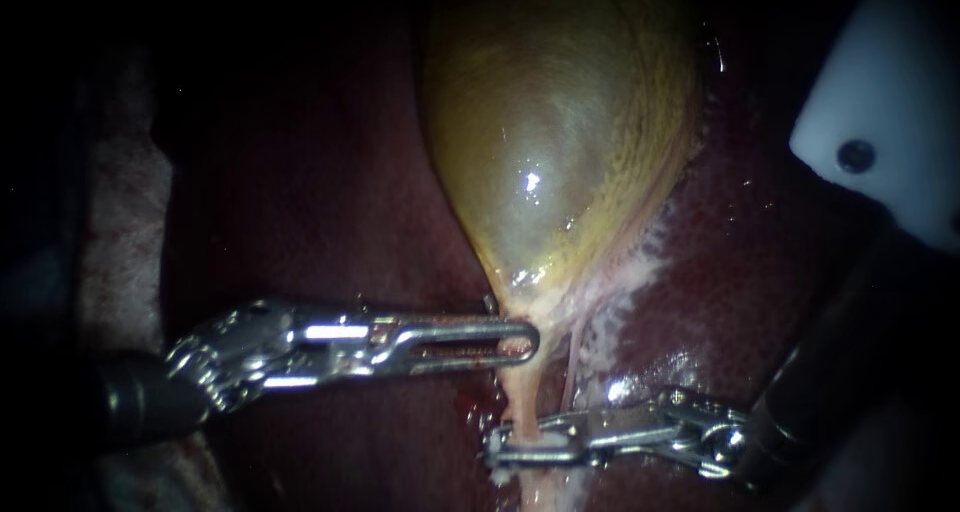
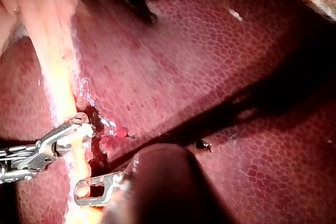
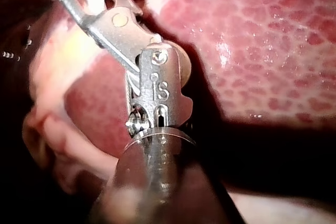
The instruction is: Going back second clip left tube
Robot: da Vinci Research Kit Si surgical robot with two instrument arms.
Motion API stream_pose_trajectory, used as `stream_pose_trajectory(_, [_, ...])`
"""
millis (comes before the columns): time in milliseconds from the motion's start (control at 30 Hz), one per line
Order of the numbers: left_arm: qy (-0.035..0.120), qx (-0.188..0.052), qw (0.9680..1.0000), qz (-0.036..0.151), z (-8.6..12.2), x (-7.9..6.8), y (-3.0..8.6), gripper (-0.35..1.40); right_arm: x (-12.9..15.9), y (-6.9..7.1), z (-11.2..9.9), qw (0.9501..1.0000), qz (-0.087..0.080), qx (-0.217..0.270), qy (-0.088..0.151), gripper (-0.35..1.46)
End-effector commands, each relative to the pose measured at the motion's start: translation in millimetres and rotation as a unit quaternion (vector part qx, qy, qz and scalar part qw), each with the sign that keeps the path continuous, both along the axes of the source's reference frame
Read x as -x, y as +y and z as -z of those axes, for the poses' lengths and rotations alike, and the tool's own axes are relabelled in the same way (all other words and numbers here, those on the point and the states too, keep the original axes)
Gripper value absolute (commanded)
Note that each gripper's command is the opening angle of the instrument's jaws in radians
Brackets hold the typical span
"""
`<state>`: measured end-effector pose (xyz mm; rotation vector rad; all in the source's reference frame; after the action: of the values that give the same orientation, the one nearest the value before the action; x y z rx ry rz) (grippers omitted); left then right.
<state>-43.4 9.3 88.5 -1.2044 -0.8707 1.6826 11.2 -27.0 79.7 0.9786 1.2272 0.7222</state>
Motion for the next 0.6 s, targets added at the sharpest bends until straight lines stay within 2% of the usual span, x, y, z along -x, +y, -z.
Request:
stream_pose_trajectory(33, [0.0,0.0,1.0,0.001,0.0,0.0,0.0,-0.35,0.1,0.1,0.1,1.0,0.001,0.004,0.001,0.32])
stream_pose_trajectory(167, [0.0,0.0,1.0,0.0,0.0,-0.1,0.0,-0.35,0.3,0.2,0.2,0.9996,0.004,0.027,0.006,0.42])
stream_pose_trajectory(600, [0.0,0.0,1.0,0.0,0.0,-0.1,0.0,-0.35,1.4,1.2,0.6,0.9962,0.011,0.085,0.016,0.47])
